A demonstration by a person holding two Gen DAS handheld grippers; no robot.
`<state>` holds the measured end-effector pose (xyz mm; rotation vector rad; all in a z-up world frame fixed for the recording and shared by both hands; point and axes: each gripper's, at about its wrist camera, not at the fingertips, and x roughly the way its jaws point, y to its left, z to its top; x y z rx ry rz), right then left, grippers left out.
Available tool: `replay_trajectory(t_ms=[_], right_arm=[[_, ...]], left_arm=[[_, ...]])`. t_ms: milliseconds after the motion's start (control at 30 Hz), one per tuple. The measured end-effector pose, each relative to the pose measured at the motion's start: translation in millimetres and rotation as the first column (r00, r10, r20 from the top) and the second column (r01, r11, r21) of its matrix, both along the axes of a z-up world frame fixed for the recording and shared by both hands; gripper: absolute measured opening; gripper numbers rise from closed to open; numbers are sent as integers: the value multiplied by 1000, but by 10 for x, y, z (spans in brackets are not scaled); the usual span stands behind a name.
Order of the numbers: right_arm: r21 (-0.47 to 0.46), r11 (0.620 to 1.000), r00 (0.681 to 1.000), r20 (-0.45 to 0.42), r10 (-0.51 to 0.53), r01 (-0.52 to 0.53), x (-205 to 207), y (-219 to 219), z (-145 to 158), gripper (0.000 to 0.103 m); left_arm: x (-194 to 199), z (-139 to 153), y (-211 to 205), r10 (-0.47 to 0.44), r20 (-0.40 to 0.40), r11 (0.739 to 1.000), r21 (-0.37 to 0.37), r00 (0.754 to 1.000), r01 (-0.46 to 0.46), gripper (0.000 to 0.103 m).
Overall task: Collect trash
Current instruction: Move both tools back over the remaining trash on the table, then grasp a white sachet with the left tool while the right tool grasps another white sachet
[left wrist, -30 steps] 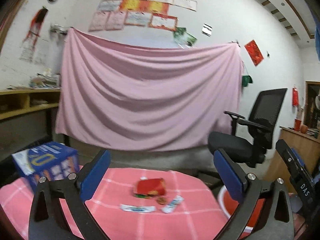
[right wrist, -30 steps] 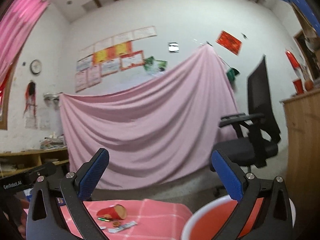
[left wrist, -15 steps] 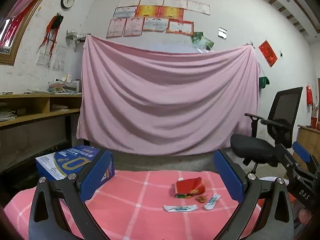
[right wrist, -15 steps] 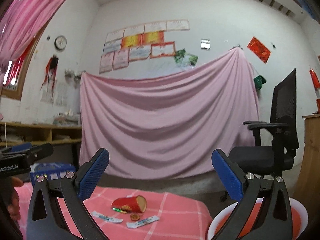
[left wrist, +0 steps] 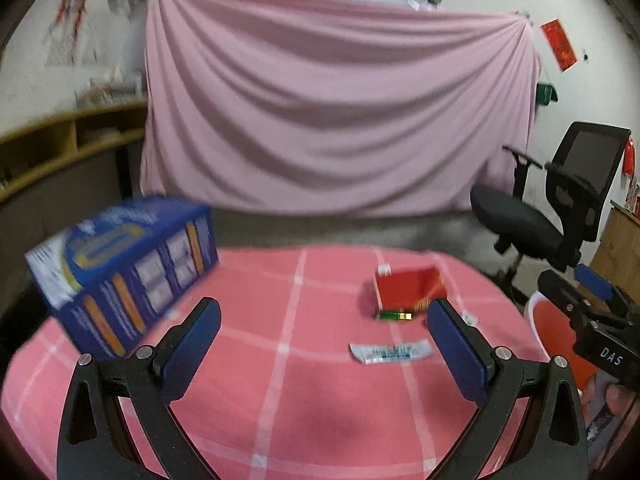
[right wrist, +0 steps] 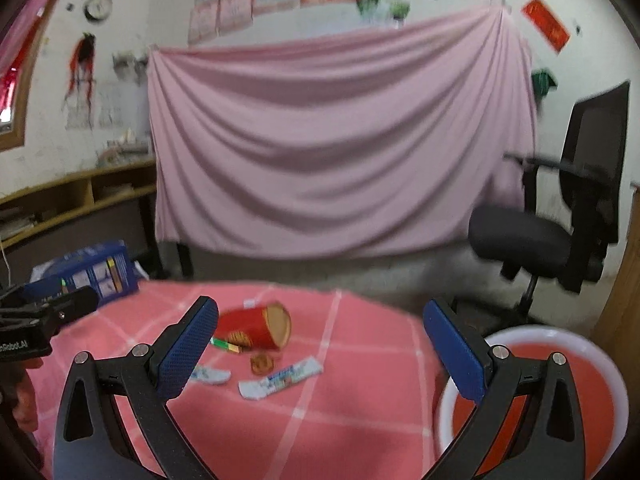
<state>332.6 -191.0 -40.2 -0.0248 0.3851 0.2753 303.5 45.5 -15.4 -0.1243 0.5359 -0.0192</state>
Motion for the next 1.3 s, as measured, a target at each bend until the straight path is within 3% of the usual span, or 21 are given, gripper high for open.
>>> replay_trajectory(t_ms=[100,167,233,267,333,567,733,833,867,1033,1133,1300], right_arm=[[-5,1000,994,-109,3,-4,169,9,-93,103],[-2,1000,984,-180,13,-14,275,12,-169,96],[6,1000,967,-253,16,-15,383,19,-248,78],[23,999,952,-304,31,-25,464,26,-307,74],[56,997,926,-373,62,-44,559,53,-401,73],[53,995,853,-513,98,-82,728,213,-598,72],[-41,992,844,-530,77,-116,733,308,-625,70],[-117,984,853,-518,55,-134,699,317,-623,54],[-111,984,852,-519,61,-137,705,279,-621,51],[-24,993,841,-533,88,-118,744,4,-602,18],[33,993,833,-541,115,-115,764,-95,-600,13],[52,992,833,-539,127,-117,758,-117,-571,13]], left_arm=[[186,-127,11,-9,-100,1000,-28,995,7,100],[289,-203,22,-24,-146,998,-60,989,16,97],[382,-261,34,-51,-185,994,-101,981,32,83],[426,-287,33,-59,-206,993,-114,977,36,79],[521,-350,31,-77,-251,990,-137,965,44,62],[602,-384,98,-118,-292,976,-211,949,56,53],[682,-345,90,-158,-303,977,-184,940,105,53],[745,-336,34,-218,-303,970,-175,927,171,53],[765,-341,1,-249,-305,963,-178,919,201,53],[829,-389,-228,-405,-330,914,-159,853,373,53],[822,-416,-383,-470,-358,880,-117,807,461,53],[745,-482,-587,-475,-397,853,11,785,522,53]])
